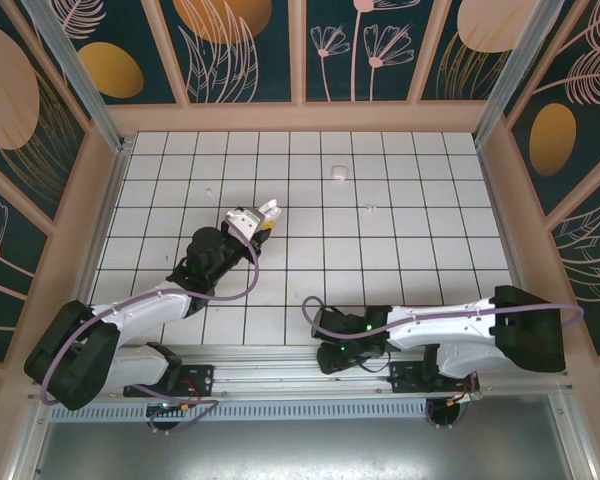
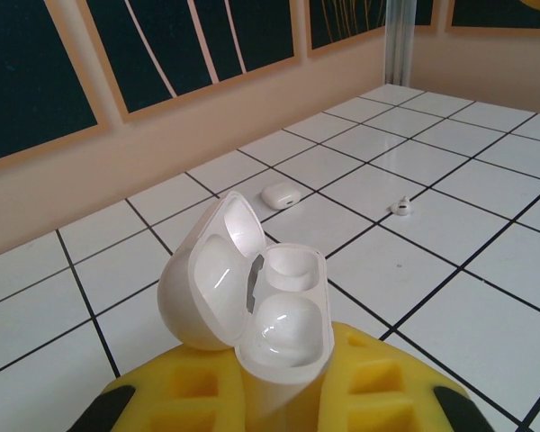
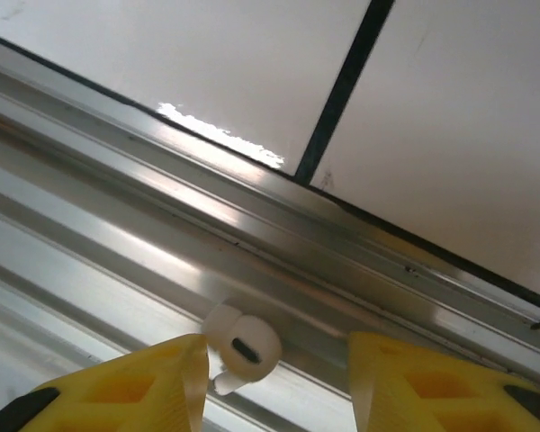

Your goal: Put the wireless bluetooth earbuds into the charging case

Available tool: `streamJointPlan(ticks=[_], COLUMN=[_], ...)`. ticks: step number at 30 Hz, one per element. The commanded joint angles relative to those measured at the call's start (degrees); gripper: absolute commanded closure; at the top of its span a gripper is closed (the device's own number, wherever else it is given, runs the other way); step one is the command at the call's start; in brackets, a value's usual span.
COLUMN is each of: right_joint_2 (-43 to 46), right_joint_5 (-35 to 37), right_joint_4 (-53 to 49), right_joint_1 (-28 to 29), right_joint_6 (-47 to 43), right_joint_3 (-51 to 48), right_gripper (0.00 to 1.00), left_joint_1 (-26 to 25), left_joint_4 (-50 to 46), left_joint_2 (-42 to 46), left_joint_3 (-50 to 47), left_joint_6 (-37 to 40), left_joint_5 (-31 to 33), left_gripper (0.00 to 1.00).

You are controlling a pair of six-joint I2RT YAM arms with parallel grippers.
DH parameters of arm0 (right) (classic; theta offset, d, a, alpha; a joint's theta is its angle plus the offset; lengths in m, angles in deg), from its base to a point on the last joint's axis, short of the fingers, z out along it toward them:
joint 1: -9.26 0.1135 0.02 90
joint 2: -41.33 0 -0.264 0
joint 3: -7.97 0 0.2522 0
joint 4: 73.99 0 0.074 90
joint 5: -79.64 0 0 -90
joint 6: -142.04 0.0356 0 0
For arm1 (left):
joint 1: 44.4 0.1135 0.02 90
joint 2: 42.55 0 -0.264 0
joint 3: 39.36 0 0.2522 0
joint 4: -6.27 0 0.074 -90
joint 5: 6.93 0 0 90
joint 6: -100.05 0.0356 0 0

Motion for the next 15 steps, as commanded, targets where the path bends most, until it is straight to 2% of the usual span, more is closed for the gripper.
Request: streamJointPlan(ticks=[1, 7, 15], right_joint_2=[-2.50, -5.08, -2.10], right_joint_5=[0.11, -0.21, 2.31], right_joint_4=[1.23, 0.56, -1.41], right_joint_1=[-0.26, -0.09, 0.45], right_joint_6=[-2.55, -4.09, -4.51], right_joint_3=[0.59, 1.91, 3.96], right_gripper=[0.56, 0.66, 0.81], left_joint_1=[-0.13, -0.09, -0.08], left_joint_4=[-0.43, -1.26, -1.65], left_joint_2=[0.65, 1.14, 1.10], left_joint_3=[-0.35, -0.62, -0.62], left_joint_6=[-0.40, 0.20, 0.52], left_joint_5=[-0.32, 0.27, 0.39], left_gripper=[1.00, 1.00, 1.00])
